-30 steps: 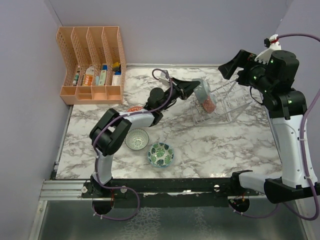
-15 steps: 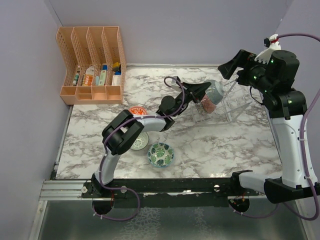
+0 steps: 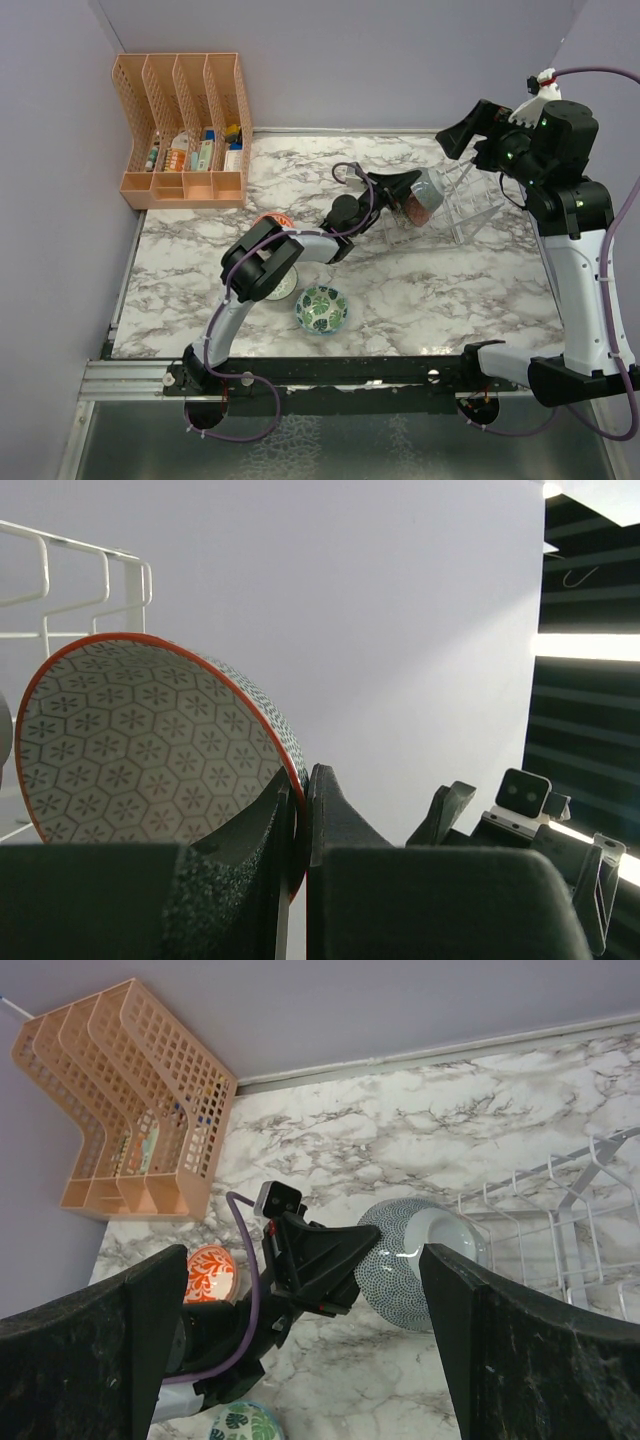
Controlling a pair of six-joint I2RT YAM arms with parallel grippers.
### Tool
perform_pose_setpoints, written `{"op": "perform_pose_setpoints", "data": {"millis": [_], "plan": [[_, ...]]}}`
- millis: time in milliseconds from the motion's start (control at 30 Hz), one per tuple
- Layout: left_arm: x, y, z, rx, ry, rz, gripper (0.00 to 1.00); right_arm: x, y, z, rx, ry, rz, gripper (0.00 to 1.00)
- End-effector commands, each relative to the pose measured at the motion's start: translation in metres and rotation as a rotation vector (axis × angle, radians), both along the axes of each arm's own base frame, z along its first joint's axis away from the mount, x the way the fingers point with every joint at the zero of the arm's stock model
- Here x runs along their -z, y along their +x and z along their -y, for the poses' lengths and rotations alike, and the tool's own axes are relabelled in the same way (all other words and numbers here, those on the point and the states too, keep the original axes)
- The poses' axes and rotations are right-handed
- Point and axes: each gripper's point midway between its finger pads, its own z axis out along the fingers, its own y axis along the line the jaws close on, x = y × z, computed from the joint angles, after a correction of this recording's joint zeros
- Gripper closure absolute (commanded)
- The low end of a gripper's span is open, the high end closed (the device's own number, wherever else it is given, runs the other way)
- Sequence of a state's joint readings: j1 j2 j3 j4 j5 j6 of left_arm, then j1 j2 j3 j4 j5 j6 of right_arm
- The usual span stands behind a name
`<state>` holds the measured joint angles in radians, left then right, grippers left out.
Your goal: Load the bowls into the dish rack
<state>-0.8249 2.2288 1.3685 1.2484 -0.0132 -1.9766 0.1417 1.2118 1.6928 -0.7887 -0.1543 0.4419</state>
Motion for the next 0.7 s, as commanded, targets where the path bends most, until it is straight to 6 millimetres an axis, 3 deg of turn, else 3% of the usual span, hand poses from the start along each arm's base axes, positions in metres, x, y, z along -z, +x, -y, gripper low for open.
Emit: {"op": "perform_pose_setpoints", "data": {"millis": [0,667], "plan": [[-0.034,-0.003,-0.008,-0.017,-0.109,0.062,1.00,0.000,0.002,0.003,0.005,-0.014,0.013,0.00],[0.003,0.008,0.009,0.020,-0.079,0.061,1.00,0.014,0.004,0.001,-0.009,-0.028,-0.017,0.00]]}}
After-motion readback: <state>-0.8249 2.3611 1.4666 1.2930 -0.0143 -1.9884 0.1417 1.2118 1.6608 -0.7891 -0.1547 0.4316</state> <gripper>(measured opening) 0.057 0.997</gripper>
